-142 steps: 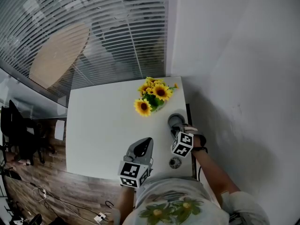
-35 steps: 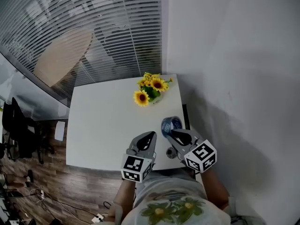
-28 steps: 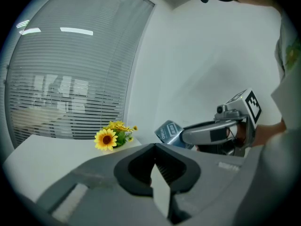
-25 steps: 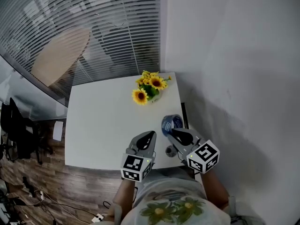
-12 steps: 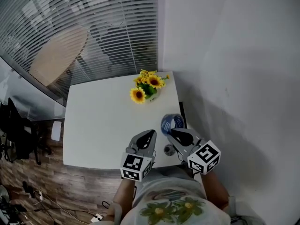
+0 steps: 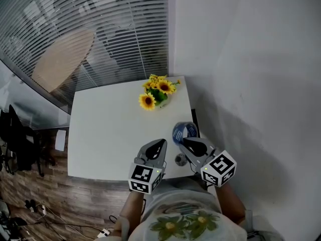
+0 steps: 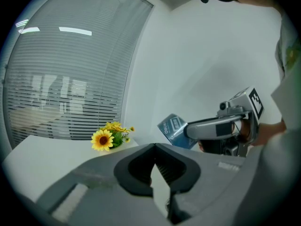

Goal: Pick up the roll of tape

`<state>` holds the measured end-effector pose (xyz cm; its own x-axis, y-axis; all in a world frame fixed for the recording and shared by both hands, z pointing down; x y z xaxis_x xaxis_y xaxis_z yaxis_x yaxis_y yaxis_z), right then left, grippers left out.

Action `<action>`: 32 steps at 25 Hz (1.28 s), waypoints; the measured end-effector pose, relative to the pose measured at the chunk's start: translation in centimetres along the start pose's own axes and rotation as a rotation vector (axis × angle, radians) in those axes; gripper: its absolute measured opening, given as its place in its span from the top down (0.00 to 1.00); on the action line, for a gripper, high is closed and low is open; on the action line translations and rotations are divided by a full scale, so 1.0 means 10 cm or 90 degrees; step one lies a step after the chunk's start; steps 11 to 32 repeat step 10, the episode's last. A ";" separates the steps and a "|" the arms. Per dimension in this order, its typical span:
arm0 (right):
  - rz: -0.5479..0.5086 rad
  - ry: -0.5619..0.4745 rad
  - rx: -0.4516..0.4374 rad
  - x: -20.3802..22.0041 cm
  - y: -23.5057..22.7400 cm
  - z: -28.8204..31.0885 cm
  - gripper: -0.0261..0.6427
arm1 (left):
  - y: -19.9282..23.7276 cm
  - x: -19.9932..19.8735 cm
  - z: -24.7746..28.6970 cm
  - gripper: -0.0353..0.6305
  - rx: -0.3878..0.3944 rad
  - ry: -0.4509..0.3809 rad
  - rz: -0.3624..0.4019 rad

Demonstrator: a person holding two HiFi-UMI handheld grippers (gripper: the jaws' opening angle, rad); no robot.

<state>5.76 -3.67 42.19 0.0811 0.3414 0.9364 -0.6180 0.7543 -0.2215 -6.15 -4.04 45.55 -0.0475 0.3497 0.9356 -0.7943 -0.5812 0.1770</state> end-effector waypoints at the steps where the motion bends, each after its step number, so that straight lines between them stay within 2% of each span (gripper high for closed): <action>1: 0.001 0.000 -0.001 0.02 -0.01 0.01 0.89 | 0.00 0.01 0.01 0.94 0.000 0.001 0.001; 32: 0.002 0.001 -0.003 0.05 -0.01 -0.03 0.89 | -0.04 0.03 0.00 0.94 0.000 0.003 0.005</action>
Point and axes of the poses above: the fingertips, and each gripper's own axes: z forward along the fingers, y to its left, x out of its underside, the point moved 5 cm from there along -z, backward along the fingers, and after that the axes turned 1 degree about x, right-handed, at the moved point
